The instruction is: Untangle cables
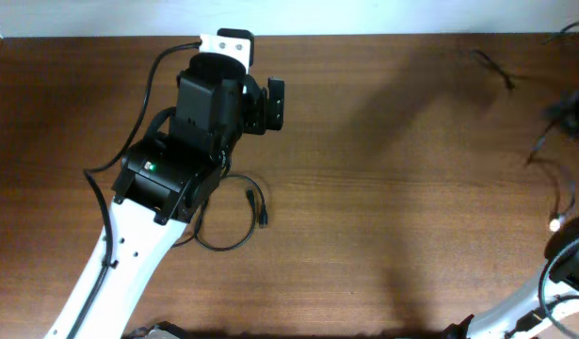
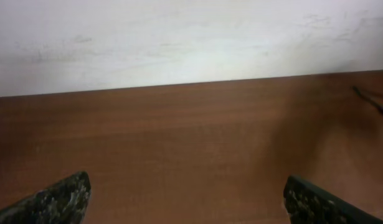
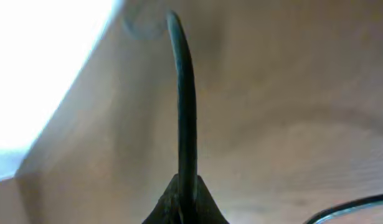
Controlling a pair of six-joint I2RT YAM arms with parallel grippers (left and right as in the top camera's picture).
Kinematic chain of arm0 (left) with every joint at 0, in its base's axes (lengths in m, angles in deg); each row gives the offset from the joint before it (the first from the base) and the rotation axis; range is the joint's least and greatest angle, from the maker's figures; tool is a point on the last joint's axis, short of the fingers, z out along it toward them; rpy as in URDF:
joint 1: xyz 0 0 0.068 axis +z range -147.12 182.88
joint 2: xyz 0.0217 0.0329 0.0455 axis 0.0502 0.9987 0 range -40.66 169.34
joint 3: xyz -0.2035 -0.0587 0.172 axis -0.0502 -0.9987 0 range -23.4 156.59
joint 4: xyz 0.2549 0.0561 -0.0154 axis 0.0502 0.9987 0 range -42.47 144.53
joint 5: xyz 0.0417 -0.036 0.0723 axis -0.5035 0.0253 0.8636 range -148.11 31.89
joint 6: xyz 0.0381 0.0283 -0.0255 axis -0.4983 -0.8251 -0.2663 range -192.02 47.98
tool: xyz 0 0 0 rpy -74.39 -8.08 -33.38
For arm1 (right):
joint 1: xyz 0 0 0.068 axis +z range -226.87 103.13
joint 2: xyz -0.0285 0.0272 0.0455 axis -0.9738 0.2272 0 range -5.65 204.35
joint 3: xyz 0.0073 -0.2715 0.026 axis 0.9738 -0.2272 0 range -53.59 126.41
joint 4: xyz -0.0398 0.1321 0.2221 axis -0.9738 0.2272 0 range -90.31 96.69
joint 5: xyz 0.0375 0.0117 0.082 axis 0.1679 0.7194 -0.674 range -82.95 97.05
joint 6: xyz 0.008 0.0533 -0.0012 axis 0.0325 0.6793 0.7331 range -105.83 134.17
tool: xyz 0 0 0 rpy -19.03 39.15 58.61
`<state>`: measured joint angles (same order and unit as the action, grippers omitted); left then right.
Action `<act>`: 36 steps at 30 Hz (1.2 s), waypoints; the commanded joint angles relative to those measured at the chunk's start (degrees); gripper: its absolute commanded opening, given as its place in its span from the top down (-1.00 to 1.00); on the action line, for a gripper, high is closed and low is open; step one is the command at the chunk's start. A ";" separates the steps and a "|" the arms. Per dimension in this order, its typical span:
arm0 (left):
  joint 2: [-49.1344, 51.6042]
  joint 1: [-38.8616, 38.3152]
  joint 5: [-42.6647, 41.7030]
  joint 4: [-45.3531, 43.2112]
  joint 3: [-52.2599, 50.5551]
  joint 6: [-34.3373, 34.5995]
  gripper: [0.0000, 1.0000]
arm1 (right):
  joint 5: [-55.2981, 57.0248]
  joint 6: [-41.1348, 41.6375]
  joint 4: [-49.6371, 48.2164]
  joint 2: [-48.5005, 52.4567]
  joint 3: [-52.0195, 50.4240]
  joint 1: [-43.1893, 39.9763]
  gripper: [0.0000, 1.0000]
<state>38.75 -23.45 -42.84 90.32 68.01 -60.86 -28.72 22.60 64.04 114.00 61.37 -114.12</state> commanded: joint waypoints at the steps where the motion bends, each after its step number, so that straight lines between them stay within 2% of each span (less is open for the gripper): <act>1: 0.35 -0.15 0.20 0.22 0.68 0.11 -0.98 | -0.81 -0.42 0.09 -1.01 11.10 -6.51 0.92; 3: 0.35 -0.15 0.17 0.22 0.68 0.11 -0.98 | 1.88 3.72 -0.79 -1.01 16.61 -12.26 0.92; 6: 0.35 -0.15 0.13 0.20 0.68 0.11 -0.99 | 1.84 5.62 -4.22 -1.01 19.21 -19.74 0.93; 7: 0.35 -0.15 0.13 0.20 0.68 0.11 -0.99 | 1.88 5.42 -4.46 -1.01 19.21 -20.59 0.27; 8: 0.35 -0.15 0.13 0.17 0.68 0.11 -0.99 | 1.84 3.78 -4.87 -1.01 19.21 -20.59 -0.97; 12: 0.35 -0.15 -0.02 1.05 0.68 0.11 -0.99 | 0.83 -0.94 -5.27 -1.01 19.21 -18.12 -0.97; 13: 0.35 -0.15 -0.02 1.29 0.68 0.11 -0.99 | -3.37 -2.78 -5.18 -1.01 19.21 -17.31 -0.97; 14: 0.35 -0.15 -0.02 1.22 0.68 0.13 -0.99 | -12.59 -7.19 -4.20 -1.01 19.21 -15.13 -0.97; 16: 0.35 -0.15 0.00 1.20 0.68 0.11 -0.99 | -19.21 -16.87 0.96 -1.01 19.21 -9.75 -0.97; 18: 0.28 -0.15 2.82 2.23 0.68 0.09 -0.89 | -19.26 -29.31 7.54 -1.01 19.21 -1.66 -0.97; 19: 0.28 -0.15 6.36 3.69 0.68 0.11 -0.85 | -18.78 -30.80 8.76 -1.01 19.21 2.10 -0.97; 21: 0.09 0.37 8.50 7.10 0.68 0.55 -0.71 | -17.55 -30.73 9.22 -1.01 19.21 9.70 -0.97; 22: -0.50 2.14 8.50 9.33 0.68 5.77 -0.67 | -17.44 -30.73 10.27 -1.01 19.21 13.94 -0.97; 23: -1.18 3.69 7.39 10.45 0.68 8.81 -0.67 | -17.03 -30.71 10.49 -1.01 19.21 16.13 -0.97; 27: -6.45 11.65 -0.20 14.67 0.68 9.20 -0.69 | -5.31 -30.80 15.80 -1.01 19.15 27.80 -0.97; 29: -7.48 13.14 -0.50 19.54 0.68 9.70 -0.68 | -4.83 -32.24 19.52 -1.01 19.08 34.32 -0.97; 30: -7.82 13.16 -0.50 22.62 0.68 13.25 -0.68 | -3.19 -35.12 21.97 -1.01 19.08 37.86 -0.97; 31: -8.11 13.16 -0.50 24.15 0.68 15.28 -0.68 | -0.15 -39.06 24.57 -1.01 19.08 41.70 -0.97; 33: -8.41 13.16 -0.79 25.66 0.68 16.48 -0.73 | 5.64 -39.93 25.38 -1.01 19.08 49.24 -0.97; 34: -8.41 13.16 -3.43 27.78 0.68 16.48 -0.74 | 7.89 -39.26 23.91 -1.01 19.08 51.76 -0.97; 35: -8.41 13.16 -5.31 29.73 0.68 16.72 -0.74 | 13.03 -35.01 21.31 -1.01 19.08 53.62 -0.97; 36: -8.41 13.16 -5.88 33.62 0.68 19.82 -0.75 | 19.78 -28.74 17.79 -1.01 19.08 54.58 -0.98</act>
<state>31.17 -10.49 -45.18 118.29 68.34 -45.65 -20.04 -12.88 84.26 113.87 79.73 -60.61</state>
